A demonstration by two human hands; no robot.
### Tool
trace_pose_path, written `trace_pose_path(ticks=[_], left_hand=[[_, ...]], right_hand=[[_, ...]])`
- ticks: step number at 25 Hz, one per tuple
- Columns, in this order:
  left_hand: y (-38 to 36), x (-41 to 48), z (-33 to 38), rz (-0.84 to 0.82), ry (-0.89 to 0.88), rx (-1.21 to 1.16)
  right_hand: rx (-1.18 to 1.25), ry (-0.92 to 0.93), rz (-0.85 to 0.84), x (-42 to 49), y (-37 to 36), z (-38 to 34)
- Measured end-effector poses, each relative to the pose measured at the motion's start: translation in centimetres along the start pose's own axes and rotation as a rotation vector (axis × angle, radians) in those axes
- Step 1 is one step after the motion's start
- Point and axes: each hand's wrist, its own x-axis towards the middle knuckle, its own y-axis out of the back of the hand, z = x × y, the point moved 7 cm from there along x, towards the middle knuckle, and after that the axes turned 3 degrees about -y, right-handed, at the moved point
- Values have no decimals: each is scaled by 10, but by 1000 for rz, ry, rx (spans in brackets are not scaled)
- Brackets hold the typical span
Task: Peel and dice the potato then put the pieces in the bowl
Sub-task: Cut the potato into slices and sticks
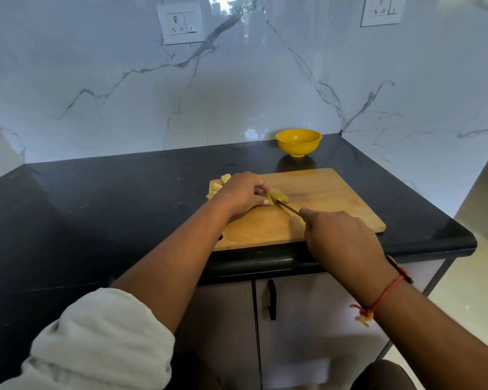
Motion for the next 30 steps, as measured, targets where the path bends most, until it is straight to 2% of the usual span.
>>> trace_pose_path(ticks=[5,10,14,23,30], left_hand=[[2,2,1,-31,-19,67],[3,3,11,-71,-63,251],[11,0,14,-118,-58,246],[22,-7,14,71,80,231],[20,-13,11,57,137,201]], right_hand=[[85,-5,10,4,1,1],[142,0,-9,6,1,-1],[174,1,-30,9,-2,1],[253,18,-30,16,3,-12],[276,32,-34,24,1,-19]])
